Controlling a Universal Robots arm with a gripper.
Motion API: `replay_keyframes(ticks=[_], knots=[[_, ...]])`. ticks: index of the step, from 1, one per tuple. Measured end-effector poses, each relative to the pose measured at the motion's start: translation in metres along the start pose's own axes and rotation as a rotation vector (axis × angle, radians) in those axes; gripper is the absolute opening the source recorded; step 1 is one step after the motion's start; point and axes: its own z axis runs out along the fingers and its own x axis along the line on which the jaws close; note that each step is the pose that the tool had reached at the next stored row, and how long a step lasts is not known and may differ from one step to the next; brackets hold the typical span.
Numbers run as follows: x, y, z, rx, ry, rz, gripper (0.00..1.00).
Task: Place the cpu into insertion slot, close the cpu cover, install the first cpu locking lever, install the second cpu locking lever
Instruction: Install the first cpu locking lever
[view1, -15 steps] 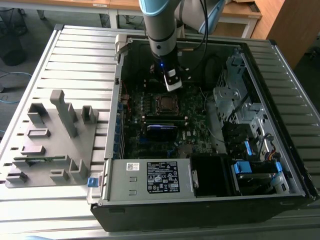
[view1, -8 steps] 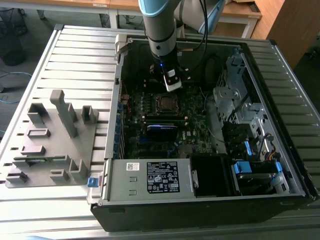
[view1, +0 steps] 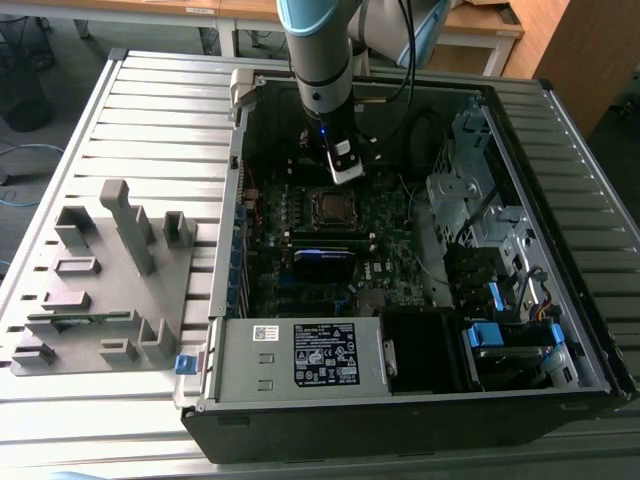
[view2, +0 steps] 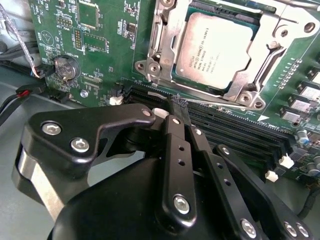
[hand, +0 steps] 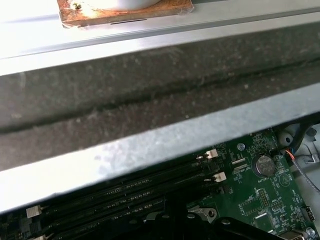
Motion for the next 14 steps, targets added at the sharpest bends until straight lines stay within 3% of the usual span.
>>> replay_keyframes(ticks=[14], knots=[[-0.0029,0.0005,0.0023,-0.0010,-0.0030,0.000,0.11]])
